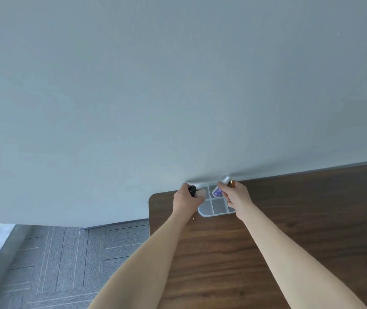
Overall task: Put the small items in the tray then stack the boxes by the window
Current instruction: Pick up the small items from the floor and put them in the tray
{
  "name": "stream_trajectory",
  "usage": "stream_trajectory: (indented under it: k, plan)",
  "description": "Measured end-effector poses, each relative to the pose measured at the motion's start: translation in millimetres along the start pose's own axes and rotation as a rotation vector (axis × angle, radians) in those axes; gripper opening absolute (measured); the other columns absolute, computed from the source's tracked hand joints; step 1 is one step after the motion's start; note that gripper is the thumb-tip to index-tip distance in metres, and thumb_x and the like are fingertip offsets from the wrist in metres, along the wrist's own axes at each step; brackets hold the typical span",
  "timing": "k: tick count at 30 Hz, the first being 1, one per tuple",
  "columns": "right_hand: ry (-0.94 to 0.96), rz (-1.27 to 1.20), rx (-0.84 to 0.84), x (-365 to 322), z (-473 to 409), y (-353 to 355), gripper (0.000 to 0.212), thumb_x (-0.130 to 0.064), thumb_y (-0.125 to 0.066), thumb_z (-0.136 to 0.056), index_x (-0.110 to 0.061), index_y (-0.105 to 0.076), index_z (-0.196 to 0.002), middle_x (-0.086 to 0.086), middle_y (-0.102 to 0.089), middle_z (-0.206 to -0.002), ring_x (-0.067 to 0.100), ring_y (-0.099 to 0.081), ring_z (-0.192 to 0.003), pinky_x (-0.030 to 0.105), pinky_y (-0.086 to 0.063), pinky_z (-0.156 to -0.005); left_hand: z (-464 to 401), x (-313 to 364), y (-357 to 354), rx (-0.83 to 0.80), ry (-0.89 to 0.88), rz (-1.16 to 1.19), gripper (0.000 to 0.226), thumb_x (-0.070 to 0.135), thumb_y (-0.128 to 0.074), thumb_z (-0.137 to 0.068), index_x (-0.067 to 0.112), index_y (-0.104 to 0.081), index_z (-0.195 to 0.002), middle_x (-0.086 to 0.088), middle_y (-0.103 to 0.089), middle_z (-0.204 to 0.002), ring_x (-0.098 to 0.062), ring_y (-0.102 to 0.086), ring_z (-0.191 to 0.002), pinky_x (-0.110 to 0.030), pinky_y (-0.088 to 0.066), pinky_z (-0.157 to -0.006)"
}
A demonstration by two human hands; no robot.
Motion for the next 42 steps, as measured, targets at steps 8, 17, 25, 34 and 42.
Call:
stream_trajectory:
  k: [8, 17, 25, 34, 42]
  plan:
    - [-0.025, -0.075, 0.057, 9.6, -7.1, -4.1, 0.016, -0.009, -0.072, -0.088, -0.008, -0.058, -0.08, -0.01, -0.053, -0.041, 0.011, -0.028, -0.046, 0.02, -0.018, -0.036, -4.0, 5.0, -6.1, 0.046, -0.129, -0.085, 0.038, 0.021, -0.063, -0.083, 0.022, -0.063, -0.121, -0.005, -0.055, -0.114, -0.02, -0.057, -0.095, -0.023, -0.041, -0.079]
    - [0.007, 0.06, 0.045, 18.2, -15.0, -4.8, 0.014, -0.013, -0.073, -0.084, -0.002, -0.066, -0.089, 0.012, -0.063, -0.078, 0.012, -0.029, -0.047, 0.023, -0.021, -0.041, -5.4, 9.6, -13.7, 0.04, -0.181, -0.256, 0.043, 0.022, -0.066, -0.088, 0.014, -0.056, -0.128, -0.005, -0.057, -0.122, -0.026, -0.058, -0.109, -0.035, -0.05, -0.087]
    - [0.048, 0.027, -0.02, 15.3, -1.4, -0.6, 0.037, -0.029, -0.082, -0.077, -0.004, -0.07, -0.103, 0.005, -0.055, -0.073, 0.013, -0.032, -0.055, 0.027, -0.025, -0.046, 1.8, 3.5, -15.8, 0.043, -0.182, -0.208, 0.05, 0.026, -0.07, -0.088, 0.015, -0.049, -0.132, -0.005, -0.053, -0.119, -0.02, -0.05, -0.101, -0.029, -0.043, -0.084]
    - [-0.163, -0.128, 0.055, 31.8, 12.3, 14.4, 0.017, -0.018, -0.051, -0.096, -0.005, -0.062, -0.096, 0.007, -0.049, -0.064, 0.014, -0.038, -0.051, 0.026, -0.027, -0.051, 11.8, -20.4, 0.9, 0.066, 0.053, 0.206, 0.015, 0.019, -0.056, -0.085, 0.01, -0.051, -0.074, -0.002, -0.053, -0.075, -0.019, -0.058, -0.059, -0.021, -0.047, -0.052]
    - [-0.237, -0.312, 0.01, 35.5, 16.0, 6.8, 0.008, -0.005, -0.051, -0.1, -0.001, -0.057, -0.097, 0.018, -0.058, -0.081, 0.026, -0.06, -0.069, 0.038, -0.055, -0.075, 15.0, -30.4, -1.7, -0.032, 0.201, 0.494, 0.024, 0.031, -0.054, -0.095, 0.015, -0.071, -0.093, -0.004, -0.058, -0.086, -0.023, -0.052, -0.081, -0.033, -0.04, -0.072]
Point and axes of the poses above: each hand's wrist, its own z-axis away from the middle knuckle, its own y-axis out of the back of the hand, x = y × z, the point moved 6 cm from there along -z, towards the middle knuckle
